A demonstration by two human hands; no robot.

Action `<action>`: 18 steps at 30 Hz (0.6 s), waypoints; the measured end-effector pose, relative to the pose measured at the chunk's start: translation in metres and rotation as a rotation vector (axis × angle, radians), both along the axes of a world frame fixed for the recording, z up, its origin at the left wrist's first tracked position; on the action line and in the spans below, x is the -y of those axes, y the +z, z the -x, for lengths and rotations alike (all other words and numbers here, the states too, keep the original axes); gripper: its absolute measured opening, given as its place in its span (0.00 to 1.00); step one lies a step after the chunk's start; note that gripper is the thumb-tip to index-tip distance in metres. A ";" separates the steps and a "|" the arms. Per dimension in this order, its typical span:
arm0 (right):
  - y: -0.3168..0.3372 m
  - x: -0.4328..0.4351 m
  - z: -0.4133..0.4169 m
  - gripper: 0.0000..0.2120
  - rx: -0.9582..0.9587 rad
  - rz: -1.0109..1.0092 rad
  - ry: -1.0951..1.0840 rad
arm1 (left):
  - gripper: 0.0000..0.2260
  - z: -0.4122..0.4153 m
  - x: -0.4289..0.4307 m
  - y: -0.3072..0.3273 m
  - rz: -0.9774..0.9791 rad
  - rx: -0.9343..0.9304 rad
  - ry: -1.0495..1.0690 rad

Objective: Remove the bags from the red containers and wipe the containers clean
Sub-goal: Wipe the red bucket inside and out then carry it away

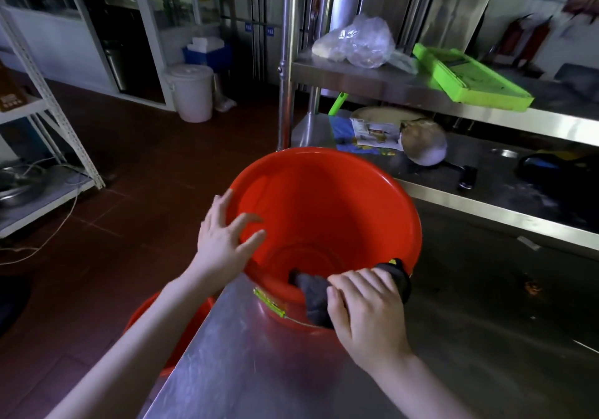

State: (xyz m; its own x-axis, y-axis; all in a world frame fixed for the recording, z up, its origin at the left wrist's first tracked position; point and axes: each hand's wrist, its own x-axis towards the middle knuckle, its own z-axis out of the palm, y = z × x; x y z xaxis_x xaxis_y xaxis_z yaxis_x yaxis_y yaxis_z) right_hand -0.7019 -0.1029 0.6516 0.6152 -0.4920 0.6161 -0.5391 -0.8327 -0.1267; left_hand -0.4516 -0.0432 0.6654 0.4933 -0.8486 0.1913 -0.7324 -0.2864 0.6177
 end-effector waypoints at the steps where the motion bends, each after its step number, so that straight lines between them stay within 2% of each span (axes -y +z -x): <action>1: -0.003 -0.007 0.002 0.19 -0.012 0.009 0.024 | 0.18 -0.006 0.005 0.004 -0.036 -0.129 0.035; 3: -0.008 -0.023 0.003 0.18 -0.028 0.031 0.070 | 0.29 -0.014 0.010 0.007 -0.054 -0.322 0.104; 7: -0.012 -0.043 0.003 0.20 -0.103 0.026 0.122 | 0.32 -0.009 -0.001 -0.005 0.148 -0.144 0.180; 9: -0.013 -0.048 0.000 0.21 -0.175 -0.036 0.145 | 0.33 -0.008 -0.012 -0.013 0.246 -0.159 0.187; 11: -0.018 -0.049 -0.003 0.20 -0.264 -0.103 0.143 | 0.32 -0.007 -0.023 -0.025 0.327 -0.168 0.207; 13: -0.029 -0.047 -0.005 0.20 -0.435 -0.179 0.108 | 0.27 -0.002 -0.034 -0.046 0.360 -0.108 0.226; 16: -0.061 -0.036 -0.002 0.29 -0.736 -0.400 0.100 | 0.20 0.011 -0.047 -0.088 0.364 -0.099 0.236; 18: -0.081 -0.030 0.002 0.30 -0.814 -0.410 0.073 | 0.20 0.018 -0.048 -0.111 0.354 -0.095 0.232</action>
